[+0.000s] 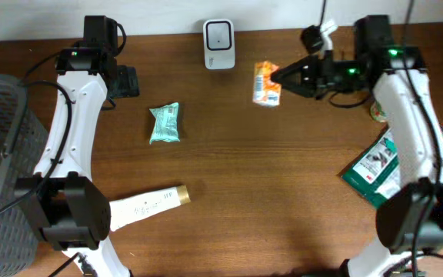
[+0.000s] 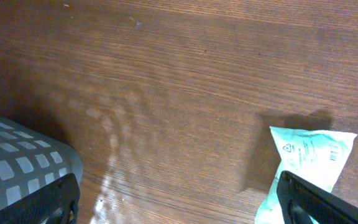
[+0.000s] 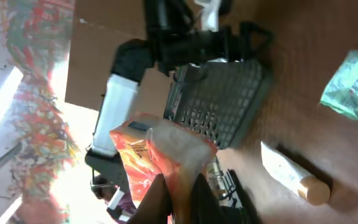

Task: Scan the item barcode
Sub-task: 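Raise the orange packet to the scanner window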

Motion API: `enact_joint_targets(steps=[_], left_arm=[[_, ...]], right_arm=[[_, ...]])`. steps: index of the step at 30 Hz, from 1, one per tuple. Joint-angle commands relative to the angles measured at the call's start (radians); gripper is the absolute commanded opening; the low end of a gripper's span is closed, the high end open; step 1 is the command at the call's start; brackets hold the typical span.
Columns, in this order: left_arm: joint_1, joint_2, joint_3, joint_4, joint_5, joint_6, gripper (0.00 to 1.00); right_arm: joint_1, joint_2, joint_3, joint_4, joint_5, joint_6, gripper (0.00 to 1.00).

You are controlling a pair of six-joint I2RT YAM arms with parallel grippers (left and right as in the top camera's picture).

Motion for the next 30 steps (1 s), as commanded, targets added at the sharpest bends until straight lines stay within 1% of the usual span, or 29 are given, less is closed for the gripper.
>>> enact_joint_targets(steps=[1,6,7,8,9,10,11,12,15,17,18,21,23,25,26,30], left_arm=[[0.003,-0.016,0.01,-0.002,-0.007,0.002,0.99],[0.003,-0.016,0.01,-0.002,-0.007,0.002,0.99],[0.003,-0.016,0.01,-0.002,-0.007,0.002,0.99],[0.003,-0.016,0.01,-0.002,-0.007,0.002,0.99],[0.003,-0.016,0.01,-0.002,-0.007,0.002,0.99],[0.003,-0.016,0.01,-0.002,-0.007,0.002,0.99],[0.003,-0.016,0.01,-0.002,-0.007,0.002,0.99],[0.003,-0.016,0.01,-0.002,-0.007,0.002,0.99],[0.003,-0.016,0.01,-0.002,-0.007,0.002,0.99],[0.003,-0.016,0.01,-0.001,-0.007,0.002,0.99],[0.003,-0.016,0.01,-0.002,-0.007,0.002,0.99],[0.003,-0.016,0.01,-0.002,-0.007,0.002,0.99],[0.003,-0.016,0.01,-0.001,-0.007,0.002,0.99],[0.003,-0.016,0.01,-0.002,-0.007,0.002,0.99],[0.003,-0.016,0.01,-0.002,-0.007,0.002,0.99],[0.003,-0.016,0.01,-0.002,-0.007,0.002,0.99]], right_arm=[[-0.006,-0.057,0.009,-0.009,-0.028,-0.007,0.04],[-0.006,-0.064,0.009,-0.01,-0.027,-0.009,0.04],[-0.003,-0.064,0.009,0.008,0.009,-0.011,0.04],[0.013,-0.064,0.009,0.013,0.085,-0.006,0.04],[0.051,-0.064,0.009,0.025,0.232,0.046,0.04],[0.088,-0.064,0.01,0.052,0.339,0.086,0.04],[0.143,-0.064,0.025,0.097,0.502,0.154,0.04],[0.167,-0.063,0.05,0.106,0.589,0.178,0.04],[0.277,-0.003,0.287,0.078,1.07,0.199,0.04],[0.362,0.037,0.311,0.209,1.413,0.134,0.04],[0.416,0.078,0.311,0.312,1.616,0.059,0.04],[0.515,0.262,0.311,0.599,2.0,-0.125,0.04],[0.523,0.373,0.311,0.756,2.008,-0.33,0.04],[0.523,0.484,0.311,0.909,2.012,-0.578,0.04],[0.523,0.535,0.311,0.978,2.012,-0.656,0.04],[0.522,0.638,0.311,1.188,2.007,-0.822,0.04]])
